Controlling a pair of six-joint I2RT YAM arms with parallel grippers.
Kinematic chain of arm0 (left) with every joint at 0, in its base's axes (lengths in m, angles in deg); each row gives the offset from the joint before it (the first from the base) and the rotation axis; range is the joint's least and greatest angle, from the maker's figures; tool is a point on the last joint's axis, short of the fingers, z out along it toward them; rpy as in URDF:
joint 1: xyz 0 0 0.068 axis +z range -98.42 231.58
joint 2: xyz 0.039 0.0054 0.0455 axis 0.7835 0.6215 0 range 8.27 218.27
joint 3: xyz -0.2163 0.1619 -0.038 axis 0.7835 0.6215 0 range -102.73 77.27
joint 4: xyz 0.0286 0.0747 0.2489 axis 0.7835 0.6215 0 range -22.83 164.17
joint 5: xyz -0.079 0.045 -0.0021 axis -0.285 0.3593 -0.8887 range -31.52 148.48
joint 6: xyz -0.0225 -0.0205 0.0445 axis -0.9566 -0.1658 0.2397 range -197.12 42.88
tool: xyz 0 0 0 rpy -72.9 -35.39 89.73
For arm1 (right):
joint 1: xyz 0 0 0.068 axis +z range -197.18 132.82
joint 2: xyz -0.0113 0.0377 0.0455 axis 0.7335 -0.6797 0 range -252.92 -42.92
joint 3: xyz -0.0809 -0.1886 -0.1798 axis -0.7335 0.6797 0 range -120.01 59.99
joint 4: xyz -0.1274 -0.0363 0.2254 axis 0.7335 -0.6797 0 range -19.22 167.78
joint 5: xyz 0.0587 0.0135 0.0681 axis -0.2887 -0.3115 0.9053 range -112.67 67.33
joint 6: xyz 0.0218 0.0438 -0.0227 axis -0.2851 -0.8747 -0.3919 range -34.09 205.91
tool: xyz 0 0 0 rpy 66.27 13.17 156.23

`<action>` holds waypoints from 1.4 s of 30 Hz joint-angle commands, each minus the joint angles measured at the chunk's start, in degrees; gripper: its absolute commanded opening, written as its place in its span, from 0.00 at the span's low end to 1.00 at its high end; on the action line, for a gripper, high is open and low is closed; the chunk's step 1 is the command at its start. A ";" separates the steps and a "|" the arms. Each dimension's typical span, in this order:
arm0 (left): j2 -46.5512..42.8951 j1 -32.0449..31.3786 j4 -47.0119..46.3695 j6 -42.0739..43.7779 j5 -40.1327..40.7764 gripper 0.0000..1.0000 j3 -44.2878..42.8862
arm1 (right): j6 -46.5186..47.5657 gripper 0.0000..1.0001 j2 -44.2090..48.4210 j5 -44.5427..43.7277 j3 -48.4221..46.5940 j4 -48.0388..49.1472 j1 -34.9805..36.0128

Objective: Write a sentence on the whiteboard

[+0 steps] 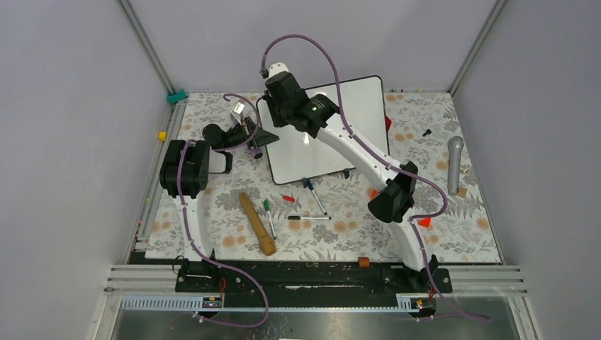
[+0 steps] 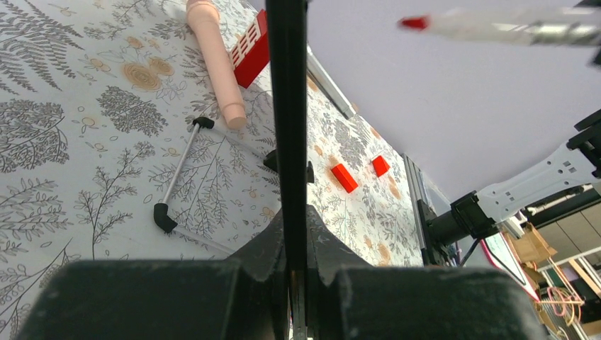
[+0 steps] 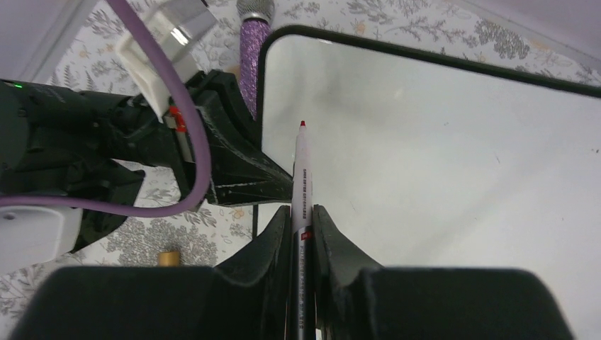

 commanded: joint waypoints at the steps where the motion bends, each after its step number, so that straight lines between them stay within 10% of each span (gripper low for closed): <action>1: -1.72 -0.48 -1.55 4.31 -3.25 0.00 3.37 | 0.99 0.00 2.41 0.70 2.44 2.90 -1.05; 42: -0.68 -0.35 -1.68 2.50 -3.94 0.00 1.54 | -1.25 0.00 -0.34 5.09 -7.58 1.46 -6.85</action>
